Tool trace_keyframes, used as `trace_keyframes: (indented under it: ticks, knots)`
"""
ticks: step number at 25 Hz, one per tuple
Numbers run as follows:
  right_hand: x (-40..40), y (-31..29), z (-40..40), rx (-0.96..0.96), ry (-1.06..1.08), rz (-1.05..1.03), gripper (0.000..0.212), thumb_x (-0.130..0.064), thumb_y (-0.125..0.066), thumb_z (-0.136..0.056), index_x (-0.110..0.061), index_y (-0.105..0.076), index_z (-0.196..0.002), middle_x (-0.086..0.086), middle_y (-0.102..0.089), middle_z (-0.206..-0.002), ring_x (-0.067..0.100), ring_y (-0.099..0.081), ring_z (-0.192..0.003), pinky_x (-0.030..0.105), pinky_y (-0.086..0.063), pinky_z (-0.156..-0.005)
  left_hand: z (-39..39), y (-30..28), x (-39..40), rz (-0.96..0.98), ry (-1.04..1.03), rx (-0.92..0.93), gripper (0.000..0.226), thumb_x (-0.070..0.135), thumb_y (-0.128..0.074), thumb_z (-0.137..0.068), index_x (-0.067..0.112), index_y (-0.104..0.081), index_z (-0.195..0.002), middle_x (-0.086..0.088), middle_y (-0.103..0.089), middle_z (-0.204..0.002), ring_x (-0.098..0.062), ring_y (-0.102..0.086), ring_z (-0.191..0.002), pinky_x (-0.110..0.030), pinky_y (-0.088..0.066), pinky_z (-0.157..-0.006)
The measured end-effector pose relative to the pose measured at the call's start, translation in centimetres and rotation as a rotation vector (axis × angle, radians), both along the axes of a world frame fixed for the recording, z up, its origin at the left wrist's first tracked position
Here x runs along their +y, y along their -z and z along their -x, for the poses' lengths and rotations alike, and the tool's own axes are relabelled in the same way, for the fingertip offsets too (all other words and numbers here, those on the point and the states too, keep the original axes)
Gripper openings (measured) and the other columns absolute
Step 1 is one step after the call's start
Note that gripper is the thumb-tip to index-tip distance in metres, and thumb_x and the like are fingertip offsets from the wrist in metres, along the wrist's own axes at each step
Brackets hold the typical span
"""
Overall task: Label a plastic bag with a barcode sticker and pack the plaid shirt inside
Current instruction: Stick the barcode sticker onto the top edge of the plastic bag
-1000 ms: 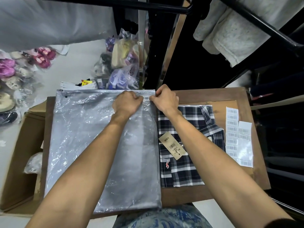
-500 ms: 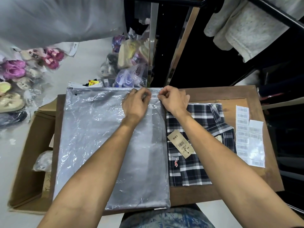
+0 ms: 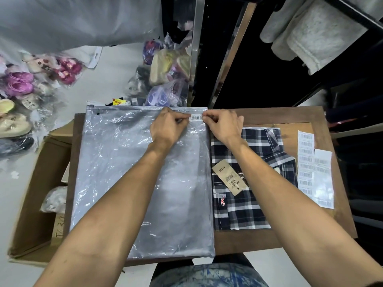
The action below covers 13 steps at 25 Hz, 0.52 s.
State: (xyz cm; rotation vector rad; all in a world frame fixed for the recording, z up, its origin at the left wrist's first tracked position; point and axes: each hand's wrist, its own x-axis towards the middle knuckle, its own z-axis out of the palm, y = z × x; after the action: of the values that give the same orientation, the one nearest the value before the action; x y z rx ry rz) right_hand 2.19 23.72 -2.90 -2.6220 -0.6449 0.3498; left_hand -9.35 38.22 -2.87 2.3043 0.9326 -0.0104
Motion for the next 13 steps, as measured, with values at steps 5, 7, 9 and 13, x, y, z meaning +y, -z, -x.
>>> trace_keyframes:
  ticks: [5, 7, 9, 13]
  knots:
    - [1.2, -0.8, -0.1, -0.061, -0.124, -0.005, 0.032, -0.031, -0.056, -0.097, -0.034, -0.072, -0.124, -0.001, -0.068, -0.108, 0.027, -0.059, -0.108, 0.042, -0.039, -0.094, -0.4, 0.4, 0.3, 0.053, -0.020, 0.012, 0.026, 0.050, -0.065, -0.090, 0.047, -0.075, -0.114, 0.001, -0.059, -0.124, -0.021, -0.062, -0.117, -0.035, -0.049, -0.093]
    - [1.8, -0.8, 1.0, -0.197, -0.306, 0.080, 0.034, -0.029, -0.055, -0.097, -0.032, -0.071, -0.127, 0.005, -0.060, -0.106, 0.031, -0.053, -0.105, 0.045, -0.039, -0.091, -0.6, 0.6, 0.7, 0.073, -0.014, 0.024, 0.025, 0.051, -0.068, -0.088, 0.048, -0.075, -0.112, 0.001, -0.061, -0.125, -0.021, -0.064, -0.117, -0.035, -0.051, -0.094]
    - [1.8, -0.5, 2.1, -0.319, -0.392, 0.175, 0.034, -0.033, -0.052, -0.096, -0.031, -0.071, -0.124, 0.006, -0.056, -0.105, 0.032, -0.052, -0.102, 0.045, -0.038, -0.087, -0.8, 0.7, 1.0, 0.104, -0.036, 0.025, 0.021, 0.051, -0.070, -0.085, 0.050, -0.076, -0.105, 0.004, -0.067, -0.124, -0.019, -0.066, -0.115, -0.035, -0.053, -0.093]
    - [1.1, -0.2, 2.7, -0.388, -0.395, 0.234, 0.039, -0.035, -0.048, -0.095, -0.032, -0.069, -0.128, 0.007, -0.057, -0.102, 0.034, -0.052, -0.099, 0.045, -0.036, -0.083, -0.8, 0.9, 0.9, 0.113, -0.066, -0.005, 0.019, 0.051, -0.074, -0.084, 0.050, -0.077, -0.103, 0.005, -0.068, -0.121, -0.016, -0.066, -0.112, -0.037, -0.055, -0.092]
